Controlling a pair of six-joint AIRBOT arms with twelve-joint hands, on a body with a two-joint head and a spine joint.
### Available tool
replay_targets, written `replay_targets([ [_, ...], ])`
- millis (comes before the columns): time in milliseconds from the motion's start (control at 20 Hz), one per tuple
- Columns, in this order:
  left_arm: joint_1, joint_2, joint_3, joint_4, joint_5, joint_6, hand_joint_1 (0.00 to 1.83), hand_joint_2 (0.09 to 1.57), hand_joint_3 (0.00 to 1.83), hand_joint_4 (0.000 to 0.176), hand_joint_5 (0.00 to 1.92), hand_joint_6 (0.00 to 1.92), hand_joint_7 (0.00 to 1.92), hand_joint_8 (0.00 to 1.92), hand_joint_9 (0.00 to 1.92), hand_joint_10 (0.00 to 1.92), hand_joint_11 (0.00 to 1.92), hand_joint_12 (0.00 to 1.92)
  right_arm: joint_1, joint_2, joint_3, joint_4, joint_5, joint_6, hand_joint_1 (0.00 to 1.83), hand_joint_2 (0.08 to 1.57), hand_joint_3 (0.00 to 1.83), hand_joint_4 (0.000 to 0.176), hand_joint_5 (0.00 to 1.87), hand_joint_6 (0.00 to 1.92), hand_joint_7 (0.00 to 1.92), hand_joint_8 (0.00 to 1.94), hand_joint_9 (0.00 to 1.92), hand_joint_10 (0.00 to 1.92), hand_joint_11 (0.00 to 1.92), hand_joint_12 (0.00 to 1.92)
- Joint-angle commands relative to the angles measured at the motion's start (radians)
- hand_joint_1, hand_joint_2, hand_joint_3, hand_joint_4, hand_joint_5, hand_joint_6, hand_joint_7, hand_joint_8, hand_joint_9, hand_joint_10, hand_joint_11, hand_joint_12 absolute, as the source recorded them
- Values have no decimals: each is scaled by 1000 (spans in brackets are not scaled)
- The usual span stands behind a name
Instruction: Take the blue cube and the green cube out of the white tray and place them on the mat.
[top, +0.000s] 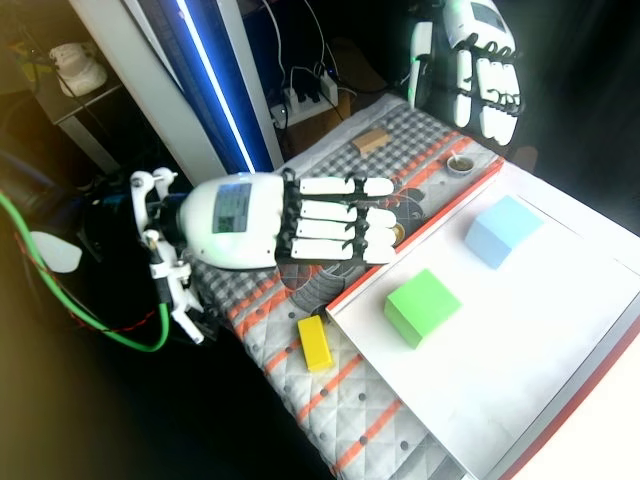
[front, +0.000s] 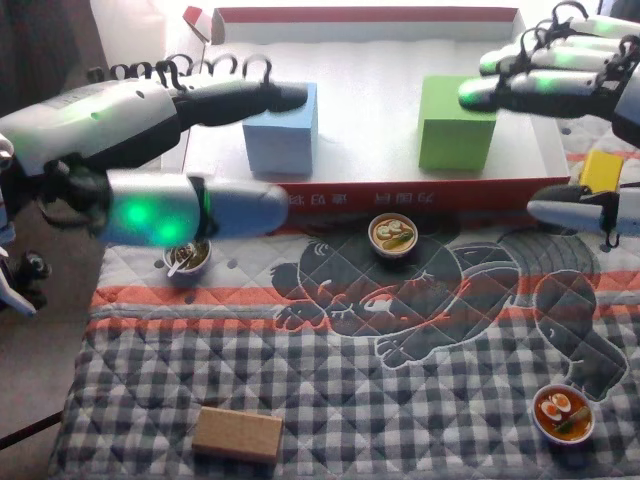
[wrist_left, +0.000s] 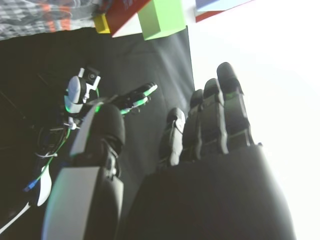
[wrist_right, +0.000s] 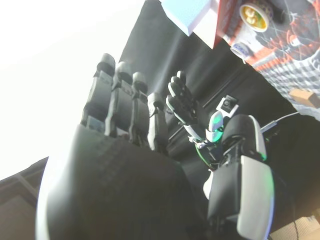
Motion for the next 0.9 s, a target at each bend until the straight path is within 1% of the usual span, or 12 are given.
replay_targets([
  [0, -11, -8, 8, -17, -127, -1, 0, 1222, 12, 176, 265, 5, 202, 2, 235, 13, 0, 501, 9, -3, 6, 38, 111, 4, 763, 1194, 5, 67, 454, 6, 352, 6, 357, 10, 16, 973],
  [50, -17, -24, 26, -31, -127, -1, 0, 1218, 2, 176, 211, 0, 194, 2, 202, 3, 0, 362, 9, -14, 16, 49, 108, 4, 703, 1194, 0, 9, 447, 0, 335, 0, 337, 0, 16, 890],
  [100, -26, -38, 42, -41, -120, -1, 0, 1218, 2, 176, 211, 0, 194, 2, 202, 3, 0, 362, 13, -23, 25, 58, 105, 4, 703, 1194, 0, 9, 447, 0, 335, 0, 337, 0, 16, 890],
  [250, -103, -117, 132, -66, -59, 9, 252, 1074, 0, 176, 127, 0, 6, 0, 8, 0, 0, 96, 64, -72, 81, 101, 78, 4, 808, 1156, 0, 53, 412, 0, 294, 1, 239, 1, 0, 710],
  [300, -131, -146, 157, -94, -29, 66, 318, 1042, 0, 176, 108, 1, 0, 0, 1, 0, 0, 18, 84, -85, 95, 105, 64, 4, 804, 1153, 0, 70, 389, 0, 287, 0, 219, 0, 0, 679],
  [350, -163, -179, 179, -147, 5, 179, 397, 1020, 0, 176, 55, 1, 0, 0, 0, 0, 0, 3, 117, -108, 118, 105, 36, 4, 785, 1142, 0, 104, 342, 0, 246, 0, 173, 0, 0, 620],
  [400, -182, -205, 199, -197, 33, 275, 431, 1004, 0, 176, 32, 0, 0, 0, 0, 0, 0, 0, 142, -129, 137, 104, 12, 4, 763, 1133, 0, 115, 313, 0, 220, 1, 141, 1, 0, 539],
  [500, -200, -255, 255, -269, 73, 346, 564, 948, 0, 176, 58, 2, 0, 0, 0, 0, 0, 0, 183, -166, 175, 104, -32, 4, 686, 1074, 0, 129, 284, 0, 172, 0, 111, 3, 0, 431],
  [600, -212, -298, 326, -324, 113, 347, 558, 943, 0, 176, 95, 12, 0, 0, 0, 0, 80, 37, 230, -205, 221, 104, -94, 4, 688, 1053, 0, 151, 260, 0, 174, 1, 165, 3, 0, 673],
  [700, -228, -328, 384, -357, 154, 347, 616, 927, 0, 176, 89, 6, 0, 0, 0, 0, 95, 47, 256, -238, 259, 105, -142, 9, 718, 1045, 0, 142, 258, 0, 170, 0, 163, 0, 0, 726],
  [750, -237, -343, 411, -360, 177, 347, 607, 928, 0, 176, 61, 2, 0, 0, 0, 0, 72, 39, 260, -253, 282, 105, -155, 26, 718, 1048, 0, 155, 250, 1, 173, 1, 172, 3, 0, 787],
  [850, -253, -368, 448, -360, 201, 347, 661, 905, 0, 176, 72, 11, 0, 0, 0, 0, 36, 27, 260, -271, 308, 115, -169, 43, 700, 1048, 0, 160, 234, 0, 171, 0, 185, 4, 0, 813],
])
